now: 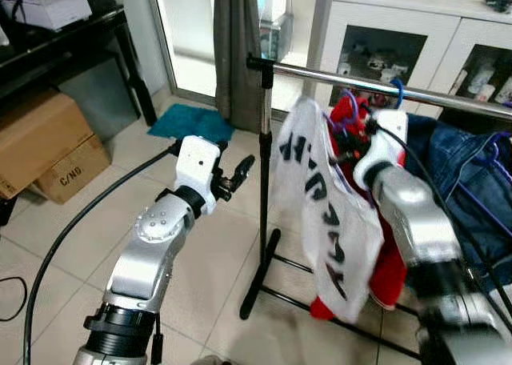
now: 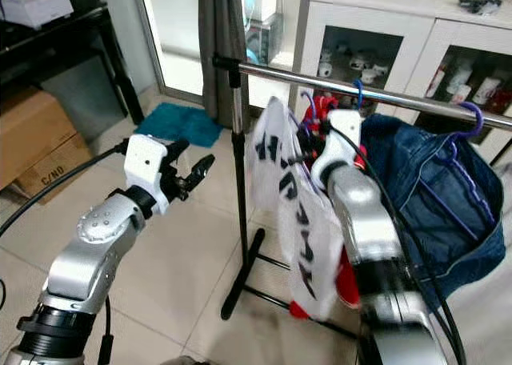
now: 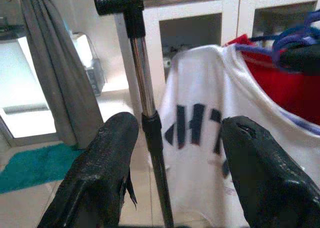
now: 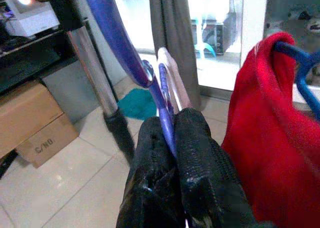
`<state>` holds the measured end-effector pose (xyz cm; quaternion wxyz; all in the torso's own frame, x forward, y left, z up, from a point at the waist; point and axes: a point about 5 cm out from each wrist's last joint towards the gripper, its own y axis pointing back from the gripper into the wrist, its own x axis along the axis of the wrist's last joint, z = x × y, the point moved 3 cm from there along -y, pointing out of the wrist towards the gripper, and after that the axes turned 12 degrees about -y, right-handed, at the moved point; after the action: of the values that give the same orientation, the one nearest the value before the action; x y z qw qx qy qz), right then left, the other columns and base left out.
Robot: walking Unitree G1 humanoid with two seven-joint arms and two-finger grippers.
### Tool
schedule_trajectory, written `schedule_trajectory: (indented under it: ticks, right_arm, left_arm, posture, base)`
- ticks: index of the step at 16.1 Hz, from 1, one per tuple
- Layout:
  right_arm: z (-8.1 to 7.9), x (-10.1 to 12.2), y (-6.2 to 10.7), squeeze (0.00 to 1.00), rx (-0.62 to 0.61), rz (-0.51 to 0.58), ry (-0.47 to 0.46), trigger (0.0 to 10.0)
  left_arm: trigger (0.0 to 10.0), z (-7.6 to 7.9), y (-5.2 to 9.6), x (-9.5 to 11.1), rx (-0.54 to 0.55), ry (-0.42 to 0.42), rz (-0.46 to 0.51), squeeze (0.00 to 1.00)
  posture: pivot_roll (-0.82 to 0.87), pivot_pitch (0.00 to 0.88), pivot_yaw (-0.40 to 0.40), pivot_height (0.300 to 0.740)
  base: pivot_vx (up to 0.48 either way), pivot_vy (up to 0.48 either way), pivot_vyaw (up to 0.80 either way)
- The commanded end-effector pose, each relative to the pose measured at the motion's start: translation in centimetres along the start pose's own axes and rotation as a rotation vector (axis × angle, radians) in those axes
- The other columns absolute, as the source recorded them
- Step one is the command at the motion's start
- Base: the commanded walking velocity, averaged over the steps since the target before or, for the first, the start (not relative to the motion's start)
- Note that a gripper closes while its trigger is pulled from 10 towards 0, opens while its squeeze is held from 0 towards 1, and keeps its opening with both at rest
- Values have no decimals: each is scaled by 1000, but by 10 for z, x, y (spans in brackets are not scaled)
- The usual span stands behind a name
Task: Hang hanger
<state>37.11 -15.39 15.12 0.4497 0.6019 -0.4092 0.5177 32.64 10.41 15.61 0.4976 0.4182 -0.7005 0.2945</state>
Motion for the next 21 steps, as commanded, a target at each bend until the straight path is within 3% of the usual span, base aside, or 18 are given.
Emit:
schedule_trajectory:
  ticks: [1, 3, 6, 8, 9, 11, 12, 21]
  right_arm:
    - [-7, 9, 6, 0, 17, 29, -8, 0]
    - [-11, 2, 17, 0, 1, 35, -78, 0]
    - [-13, -16, 37, 0, -69, 44, -148, 0]
    - [-17, -20, 45, 0, -66, 47, -115, 0]
    - [-22, -24, 52, 0, -55, 42, -127, 941]
    - [-24, -26, 55, 0, -53, 37, -162, 1490]
    - [-24, -28, 60, 0, -56, 37, -168, 0]
    - [-20, -22, 64, 0, -83, 53, -154, 0]
  left_arm:
    - [10000, 1, 0, -5, 2, -22, -28, 0]
    - [10000, 3, -2, -8, 7, -32, -50, 0]
    - [10000, -3, 1, -14, 55, 19, -68, 0]
    - [10000, -7, 5, -15, 64, 43, -62, 0]
    - [10000, -11, 8, -16, 72, 40, -58, 0]
    - [10000, -13, 10, -16, 82, 41, -60, 0]
    - [10000, -15, 13, -17, 93, 45, -65, 0]
    - [10000, -17, 12, -15, 117, 47, -65, 0]
  posture:
    - [-51, 4, 58, 740]
    - [-52, 7, 53, 740]
    - [-50, 18, 49, 740]
    - [-50, 22, 53, 740]
    - [-49, 25, 57, 740]
    - [-48, 27, 57, 740]
    - [-46, 32, 56, 740]
    - [-63, 38, 55, 740]
  base:
    - [0, 0, 0]
    - [0, 0, 0]
    - [0, 0, 0]
    - [0, 0, 0]
    - [0, 0, 0]
    - [0, 0, 0]
    - [0, 0, 0]
    - [-175, 0, 0]
